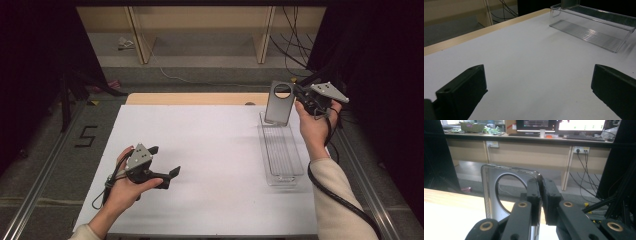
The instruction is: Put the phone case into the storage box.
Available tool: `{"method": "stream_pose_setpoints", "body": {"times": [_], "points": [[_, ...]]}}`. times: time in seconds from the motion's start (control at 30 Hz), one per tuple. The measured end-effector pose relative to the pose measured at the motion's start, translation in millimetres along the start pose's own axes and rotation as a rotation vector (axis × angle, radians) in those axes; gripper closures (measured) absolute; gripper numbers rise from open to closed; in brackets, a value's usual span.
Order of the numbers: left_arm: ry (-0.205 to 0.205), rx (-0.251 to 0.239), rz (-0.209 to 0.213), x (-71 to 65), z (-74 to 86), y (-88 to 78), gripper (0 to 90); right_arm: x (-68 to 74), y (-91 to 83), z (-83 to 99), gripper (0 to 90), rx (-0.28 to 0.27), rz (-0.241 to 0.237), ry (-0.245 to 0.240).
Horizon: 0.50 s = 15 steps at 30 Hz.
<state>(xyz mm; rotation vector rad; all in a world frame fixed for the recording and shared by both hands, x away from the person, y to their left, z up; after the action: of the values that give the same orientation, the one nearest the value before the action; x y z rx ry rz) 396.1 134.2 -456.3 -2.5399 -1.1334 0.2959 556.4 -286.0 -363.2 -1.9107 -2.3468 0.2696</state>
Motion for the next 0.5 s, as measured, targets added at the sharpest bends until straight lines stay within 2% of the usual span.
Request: {"method": "stream_pose_setpoints", "body": {"times": [0.5], "points": [[0.0, 0.002, -0.001, 0.3, 0.6, -0.1, 0.0, -3.6, 9.8, 9.8, 85.4, 0.023, 0.007, -0.001]]}}
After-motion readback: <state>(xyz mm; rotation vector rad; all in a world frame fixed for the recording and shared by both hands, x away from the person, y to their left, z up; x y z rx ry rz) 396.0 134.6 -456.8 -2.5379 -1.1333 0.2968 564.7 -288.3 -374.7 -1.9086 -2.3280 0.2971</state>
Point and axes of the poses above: each handheld gripper's, and its own axes: y roughly forward along the jaws, z roughly out of its underside, x roughly to its left, the point moved 7 cm from there along y, roughly forward along the jaws, and after that the axes turned 1 degree about -y, right-handed, at the moved point
